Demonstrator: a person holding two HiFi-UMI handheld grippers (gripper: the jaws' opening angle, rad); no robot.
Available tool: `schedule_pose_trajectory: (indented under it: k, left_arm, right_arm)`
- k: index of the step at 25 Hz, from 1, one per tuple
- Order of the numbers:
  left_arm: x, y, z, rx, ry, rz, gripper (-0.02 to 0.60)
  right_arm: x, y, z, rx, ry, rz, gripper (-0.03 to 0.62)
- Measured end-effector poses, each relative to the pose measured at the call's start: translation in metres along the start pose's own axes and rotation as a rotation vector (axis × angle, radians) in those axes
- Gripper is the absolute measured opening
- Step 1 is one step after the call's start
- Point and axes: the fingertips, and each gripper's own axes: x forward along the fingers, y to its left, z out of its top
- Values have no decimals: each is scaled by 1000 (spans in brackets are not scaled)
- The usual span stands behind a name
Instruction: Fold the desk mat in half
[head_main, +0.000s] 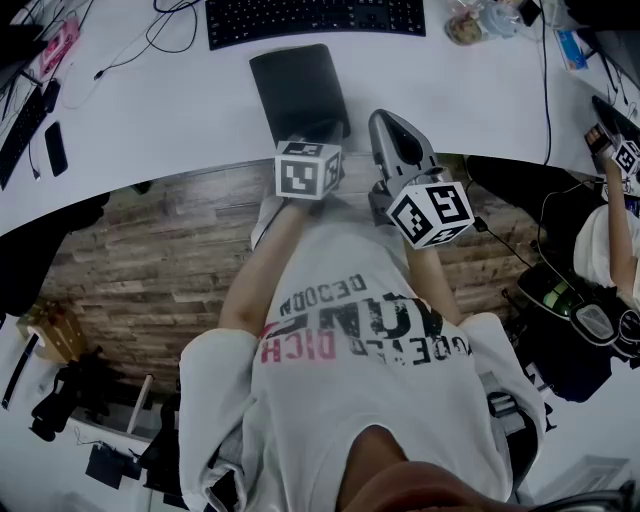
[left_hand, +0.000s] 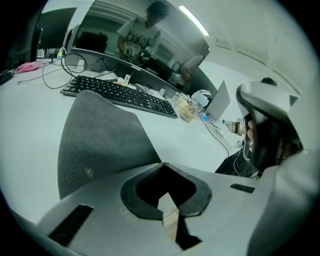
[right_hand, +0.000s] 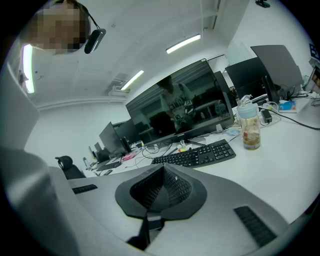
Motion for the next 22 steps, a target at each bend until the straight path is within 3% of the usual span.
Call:
schedule_pose_trajectory:
  k: [22]
  left_arm:
    - [-64, 12, 89, 112, -303, 23, 3]
  right_arm:
    - [7, 10, 7, -38, -22, 12, -3]
